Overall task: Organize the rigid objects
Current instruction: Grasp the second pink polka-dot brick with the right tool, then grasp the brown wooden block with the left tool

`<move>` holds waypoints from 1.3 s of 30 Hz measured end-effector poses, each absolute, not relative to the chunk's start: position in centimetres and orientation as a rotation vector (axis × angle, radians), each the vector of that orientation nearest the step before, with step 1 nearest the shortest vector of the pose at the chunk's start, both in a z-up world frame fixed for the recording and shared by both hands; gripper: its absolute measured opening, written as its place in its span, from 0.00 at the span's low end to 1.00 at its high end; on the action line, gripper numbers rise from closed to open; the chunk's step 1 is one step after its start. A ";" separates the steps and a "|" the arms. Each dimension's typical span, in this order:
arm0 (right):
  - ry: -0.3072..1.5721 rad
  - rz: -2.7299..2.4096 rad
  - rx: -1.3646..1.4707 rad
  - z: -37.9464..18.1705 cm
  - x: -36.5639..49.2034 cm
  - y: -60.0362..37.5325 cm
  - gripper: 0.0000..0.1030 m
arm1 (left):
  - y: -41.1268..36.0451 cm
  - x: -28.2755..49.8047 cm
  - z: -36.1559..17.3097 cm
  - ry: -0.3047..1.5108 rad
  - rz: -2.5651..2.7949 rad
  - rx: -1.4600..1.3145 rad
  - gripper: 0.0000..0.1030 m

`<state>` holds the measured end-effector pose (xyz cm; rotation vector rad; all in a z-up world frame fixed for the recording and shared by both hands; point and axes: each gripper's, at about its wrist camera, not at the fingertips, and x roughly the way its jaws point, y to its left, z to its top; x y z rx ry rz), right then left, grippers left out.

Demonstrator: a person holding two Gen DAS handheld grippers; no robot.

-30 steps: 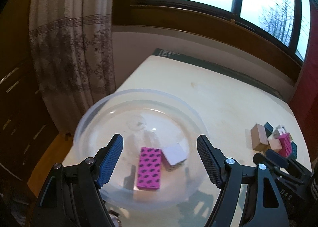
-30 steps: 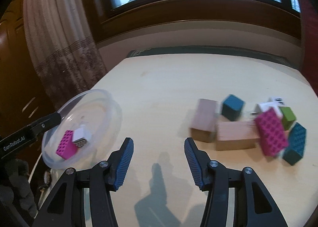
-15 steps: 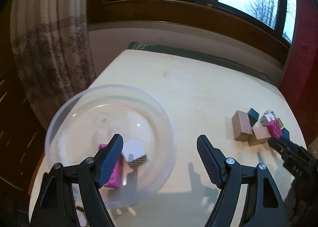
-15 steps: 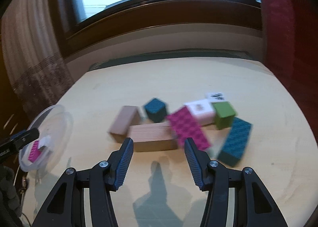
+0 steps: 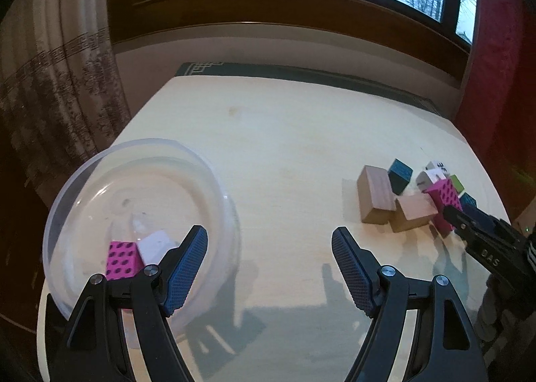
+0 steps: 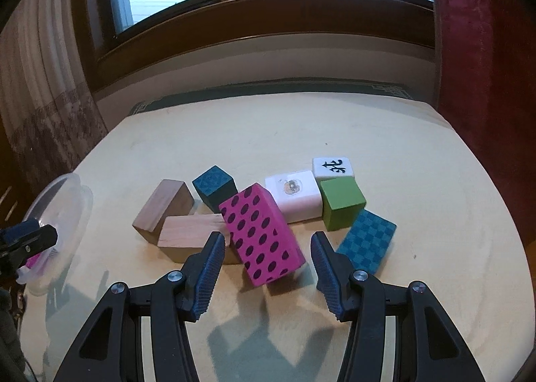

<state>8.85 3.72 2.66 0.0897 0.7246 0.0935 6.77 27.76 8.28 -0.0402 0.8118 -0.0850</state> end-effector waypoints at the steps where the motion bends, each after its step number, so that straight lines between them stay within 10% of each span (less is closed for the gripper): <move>1: 0.728 0.097 0.077 2.6 9.1 3.8 0.55 | 27.4 6.8 8.2 0.815 -0.090 -0.035 0.75; 39: 0.743 0.149 0.104 1.4 10.7 2.3 0.35 | 20.3 11.6 6.1 0.904 -0.201 0.027 0.75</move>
